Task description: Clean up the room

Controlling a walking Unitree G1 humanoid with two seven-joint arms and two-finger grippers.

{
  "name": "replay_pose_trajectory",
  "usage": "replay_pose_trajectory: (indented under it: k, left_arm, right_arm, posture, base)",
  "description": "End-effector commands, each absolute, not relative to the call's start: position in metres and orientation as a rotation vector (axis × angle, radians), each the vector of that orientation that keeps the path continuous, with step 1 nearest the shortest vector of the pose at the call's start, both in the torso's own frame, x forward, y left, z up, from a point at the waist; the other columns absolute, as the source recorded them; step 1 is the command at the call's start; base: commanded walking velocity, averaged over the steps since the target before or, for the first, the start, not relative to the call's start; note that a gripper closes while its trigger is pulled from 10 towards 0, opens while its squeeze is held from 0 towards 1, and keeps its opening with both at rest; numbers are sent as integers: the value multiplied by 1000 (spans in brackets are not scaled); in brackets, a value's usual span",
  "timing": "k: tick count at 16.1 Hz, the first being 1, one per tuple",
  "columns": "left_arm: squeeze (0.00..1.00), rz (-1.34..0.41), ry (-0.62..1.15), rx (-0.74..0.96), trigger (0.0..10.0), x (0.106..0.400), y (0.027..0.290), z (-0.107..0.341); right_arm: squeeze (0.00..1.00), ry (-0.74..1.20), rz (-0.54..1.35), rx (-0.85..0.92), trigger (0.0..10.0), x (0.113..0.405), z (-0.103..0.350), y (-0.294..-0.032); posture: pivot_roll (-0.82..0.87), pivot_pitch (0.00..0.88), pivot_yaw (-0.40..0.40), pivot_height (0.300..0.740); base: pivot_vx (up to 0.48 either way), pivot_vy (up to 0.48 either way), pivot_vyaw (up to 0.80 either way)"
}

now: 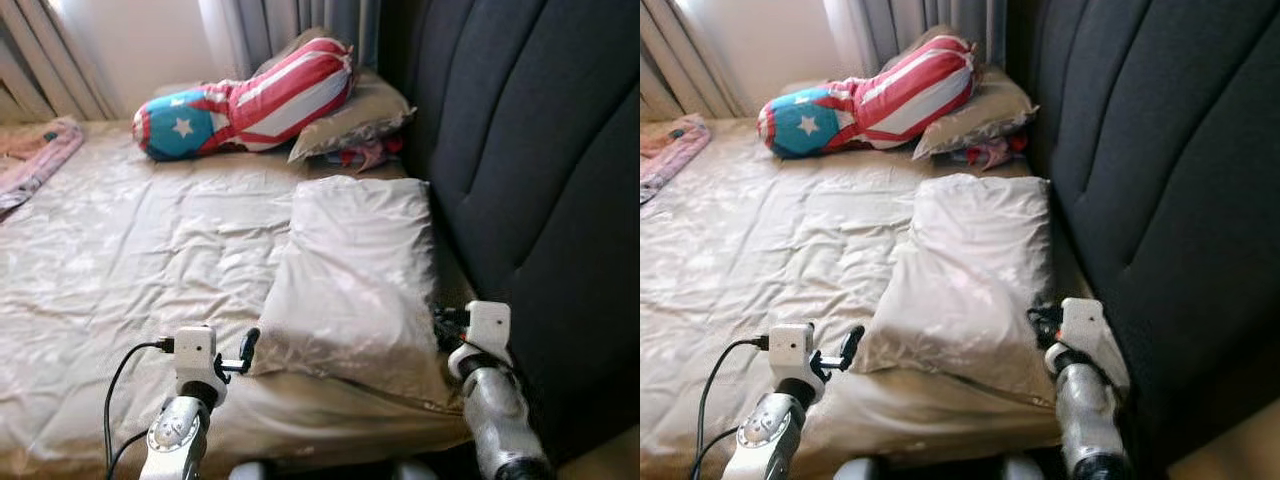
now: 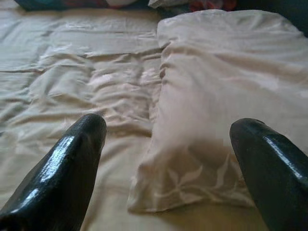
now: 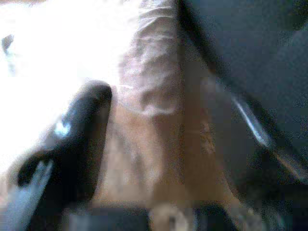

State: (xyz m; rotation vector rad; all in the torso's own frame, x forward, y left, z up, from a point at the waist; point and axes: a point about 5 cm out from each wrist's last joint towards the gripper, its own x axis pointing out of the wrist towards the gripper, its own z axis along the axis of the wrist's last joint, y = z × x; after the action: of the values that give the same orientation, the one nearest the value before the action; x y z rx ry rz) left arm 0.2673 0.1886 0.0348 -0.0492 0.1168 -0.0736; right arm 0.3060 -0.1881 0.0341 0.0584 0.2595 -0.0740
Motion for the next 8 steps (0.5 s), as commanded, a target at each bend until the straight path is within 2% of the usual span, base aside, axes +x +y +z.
replay_pose_trajectory:
  k: [1,2,5,8]
  left_arm:
    - [0,-75,107,-51,10000,267,190,39]
    - [0,-76,110,-46,10000,265,191,39]
    - [0,-76,122,-32,10000,260,196,38]
    - [0,-82,123,-28,10000,259,196,40]
  right_arm:
    - [20,353,-133,61,10000,315,34,-196]
    - [1000,390,-183,158,10000,325,39,-200]
    - [1000,444,-184,315,10000,341,50,-194]
    - [1000,479,-127,345,10000,345,52,-188]
  posture:
    - [-56,29,27,626]
    - [-47,35,28,626]
    - [-35,47,35,626]
    - [-27,67,43,626]
  base:
    - [0,0,0]
    - [0,0,0]
    - [0,0,0]
    - [0,0,0]
